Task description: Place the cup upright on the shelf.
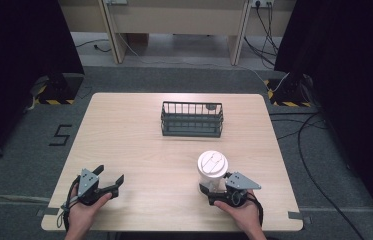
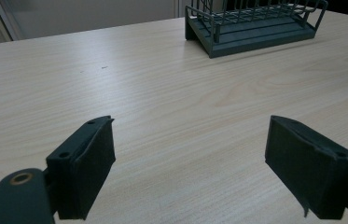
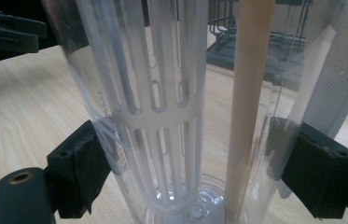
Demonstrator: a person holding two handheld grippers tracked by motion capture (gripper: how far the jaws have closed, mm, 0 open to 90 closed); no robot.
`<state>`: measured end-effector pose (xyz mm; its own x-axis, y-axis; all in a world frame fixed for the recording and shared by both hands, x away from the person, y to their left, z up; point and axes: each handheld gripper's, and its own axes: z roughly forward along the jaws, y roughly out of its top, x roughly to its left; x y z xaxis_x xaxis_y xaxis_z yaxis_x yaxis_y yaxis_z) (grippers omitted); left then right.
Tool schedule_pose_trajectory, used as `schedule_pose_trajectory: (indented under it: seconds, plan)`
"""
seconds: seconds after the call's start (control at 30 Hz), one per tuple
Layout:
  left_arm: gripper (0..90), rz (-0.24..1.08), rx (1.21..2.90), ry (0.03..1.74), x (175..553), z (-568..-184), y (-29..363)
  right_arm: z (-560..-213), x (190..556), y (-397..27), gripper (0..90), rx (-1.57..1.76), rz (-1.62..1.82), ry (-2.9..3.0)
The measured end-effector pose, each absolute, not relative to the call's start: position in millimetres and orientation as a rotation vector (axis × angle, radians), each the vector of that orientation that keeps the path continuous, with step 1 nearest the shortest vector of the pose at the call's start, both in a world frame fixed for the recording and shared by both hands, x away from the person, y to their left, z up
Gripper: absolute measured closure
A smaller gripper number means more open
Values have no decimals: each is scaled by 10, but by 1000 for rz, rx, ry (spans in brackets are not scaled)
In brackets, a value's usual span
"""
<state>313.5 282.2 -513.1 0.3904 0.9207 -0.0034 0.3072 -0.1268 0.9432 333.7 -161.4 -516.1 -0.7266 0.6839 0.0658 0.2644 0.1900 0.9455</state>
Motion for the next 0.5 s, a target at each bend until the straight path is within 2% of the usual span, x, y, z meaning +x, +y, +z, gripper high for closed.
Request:
schedule_pose_trajectory:
  seconds: [0.5]
  plan:
    - [154, 771, 1653, 1105, 3137, -5134, 2827, -5060, 3404, -1616, 185, 862, 1539, 2093]
